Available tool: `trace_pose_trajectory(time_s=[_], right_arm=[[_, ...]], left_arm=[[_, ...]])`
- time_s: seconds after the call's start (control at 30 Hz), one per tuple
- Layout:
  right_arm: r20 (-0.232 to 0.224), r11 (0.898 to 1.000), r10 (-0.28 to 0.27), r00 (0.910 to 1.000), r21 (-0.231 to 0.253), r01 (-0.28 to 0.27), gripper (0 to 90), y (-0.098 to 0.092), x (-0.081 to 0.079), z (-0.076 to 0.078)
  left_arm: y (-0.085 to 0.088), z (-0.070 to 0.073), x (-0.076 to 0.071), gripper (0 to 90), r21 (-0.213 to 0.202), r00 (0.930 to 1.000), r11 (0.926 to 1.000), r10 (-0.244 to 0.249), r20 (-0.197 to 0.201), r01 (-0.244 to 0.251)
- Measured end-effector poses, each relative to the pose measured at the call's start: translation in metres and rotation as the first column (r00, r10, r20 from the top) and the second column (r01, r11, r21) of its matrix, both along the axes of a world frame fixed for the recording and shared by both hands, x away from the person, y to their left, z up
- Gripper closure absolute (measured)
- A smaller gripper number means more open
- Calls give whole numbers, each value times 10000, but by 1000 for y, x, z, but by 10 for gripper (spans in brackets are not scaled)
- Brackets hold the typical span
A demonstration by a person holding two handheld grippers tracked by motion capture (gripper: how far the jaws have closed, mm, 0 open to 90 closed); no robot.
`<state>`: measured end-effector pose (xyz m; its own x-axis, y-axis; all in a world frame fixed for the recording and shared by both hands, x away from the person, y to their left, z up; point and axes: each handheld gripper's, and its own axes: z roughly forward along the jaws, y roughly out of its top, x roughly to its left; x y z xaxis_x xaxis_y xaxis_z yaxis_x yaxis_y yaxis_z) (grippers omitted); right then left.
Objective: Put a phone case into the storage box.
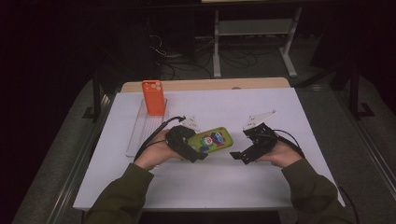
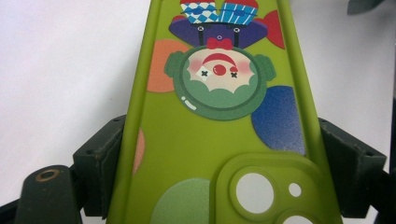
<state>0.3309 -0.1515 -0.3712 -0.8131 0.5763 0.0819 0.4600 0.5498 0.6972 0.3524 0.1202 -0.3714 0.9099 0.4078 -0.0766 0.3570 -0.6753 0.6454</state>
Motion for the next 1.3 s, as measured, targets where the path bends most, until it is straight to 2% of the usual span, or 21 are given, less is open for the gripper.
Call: trace_pose_trajectory(time_s=[0.03,0.07,0.1,0.13,0.2,0.23,0.37,0.4,0.43,0.47,0.5,0.6,0.67,0.77,0.97,1.07,1.2,1.27,1.3], right_arm=[[19,9998,-188,9998,48,188,5,-2,0,-1],[-4,9989,-457,9990,107,457,5,-2,-1,-2],[81,9982,-598,9982,60,598,4,-3,-1,-3],[52,9971,-745,9972,130,745,4,-4,-2,-4],[183,9934,-1121,9935,276,1116,4,-4,-5,-7],[105,9911,-1289,9916,335,1285,5,-4,-7,-9],[362,9779,-2078,9775,307,2068,5,-3,-13,-19],[565,9772,-2112,9758,357,2095,5,-3,-13,-22],[502,9727,-2300,9719,426,2280,5,-2,-15,-24],[590,9712,-2364,9699,459,2339,5,-1,-16,-25],[653,9700,-2413,9683,452,2387,5,0,-16,-27],[933,9706,-2406,9661,178,2400,5,5,-18,-33],[1077,9712,-2366,9656,-13,2381,5,7,-18,-36],[1492,9746,-2175,9646,-199,2229,5,9,-18,-36],[2252,9754,-1975,9541,-518,2141,5,12,-20,-38],[2644,9729,-1985,9438,-633,2223,5,13,-22,-38],[3225,9750,-1759,9301,-734,2098,5,16,-25,-36],[3452,9766,-1606,9247,-804,1996,5,18,-27,-34],[3622,9769,-1547,9192,-825,1969,5,18,-27,-34]], left_arm=[[1,0,1,155,-86,10000,9999,80,-10,-80],[3,2,2,155,84,10000,10000,-41,63,41],[3,1,2,155,-64,9998,9998,180,-61,-181],[4,2,2,155,39,9998,9998,194,-47,-194],[6,1,3,155,24,9993,9994,353,-126,-353],[7,1,3,155,-8,9987,9989,469,-175,-470],[9,-2,3,155,-209,9963,9965,801,-322,-808],[8,-3,3,155,-270,9950,9952,936,-358,-946],[9,-3,3,155,-222,9951,9954,922,-351,-931],[10,-3,4,155,-21,9962,9966,818,-303,-819],[10,-3,4,155,-8,9958,9962,867,-300,-868],[9,-3,4,155,2,9954,9961,881,-366,-881],[7,-4,2,155,-297,9928,9932,1113,-441,-1126],[8,-3,3,155,-112,9952,9960,880,-436,-885],[7,-4,2,155,-90,9953,9960,884,-391,-888],[8,-4,3,155,69,9960,9965,839,-315,-837],[7,-5,3,155,141,9964,9968,792,-295,-788],[5,-7,1,155,-114,9945,9950,986,-347,-990],[5,-6,1,155,-69,9948,9953,963,-336,-965]])
